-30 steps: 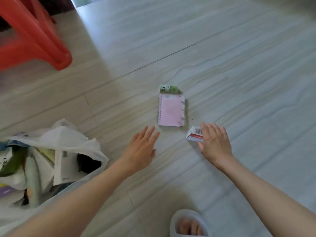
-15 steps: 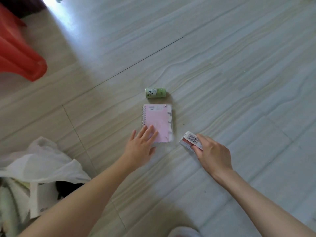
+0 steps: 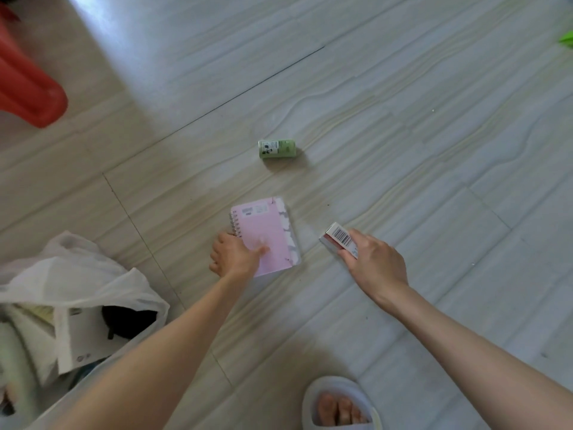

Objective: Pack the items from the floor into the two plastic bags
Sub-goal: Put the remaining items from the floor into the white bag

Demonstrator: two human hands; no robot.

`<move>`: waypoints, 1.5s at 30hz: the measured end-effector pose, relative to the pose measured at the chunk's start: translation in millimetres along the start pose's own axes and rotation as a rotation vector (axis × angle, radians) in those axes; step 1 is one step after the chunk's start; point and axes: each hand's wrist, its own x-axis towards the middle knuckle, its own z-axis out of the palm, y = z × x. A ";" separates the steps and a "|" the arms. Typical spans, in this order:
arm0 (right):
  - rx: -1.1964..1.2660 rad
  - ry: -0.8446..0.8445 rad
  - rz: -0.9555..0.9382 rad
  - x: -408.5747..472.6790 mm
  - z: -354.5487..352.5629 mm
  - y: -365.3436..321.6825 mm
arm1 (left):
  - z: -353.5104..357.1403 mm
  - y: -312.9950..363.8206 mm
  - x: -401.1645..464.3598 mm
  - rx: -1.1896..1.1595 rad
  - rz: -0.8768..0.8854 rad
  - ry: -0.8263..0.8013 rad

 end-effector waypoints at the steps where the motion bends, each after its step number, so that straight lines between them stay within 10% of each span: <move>1: 0.004 -0.015 0.001 -2.5 0.3 -0.7 | 1.0 -2.5 1.1 -0.013 -0.015 -0.014; 22: 0.621 -0.116 -0.075 -79.4 -21.9 -101.7 | -139.6 -76.2 -91.4 -0.613 0.354 0.016; 33: 0.226 -0.551 -0.437 -136.9 -25.0 -285.1 | -261.3 -225.3 -129.3 -0.870 -0.065 0.301; 38: -0.269 -0.496 -0.672 -131.6 2.5 -346.2 | -268.3 -257.2 -112.5 -0.883 -0.171 0.301; 45: -0.150 -0.144 -0.684 -117.0 38.4 -390.5 | -264.0 -248.4 -82.8 -0.950 -0.135 0.372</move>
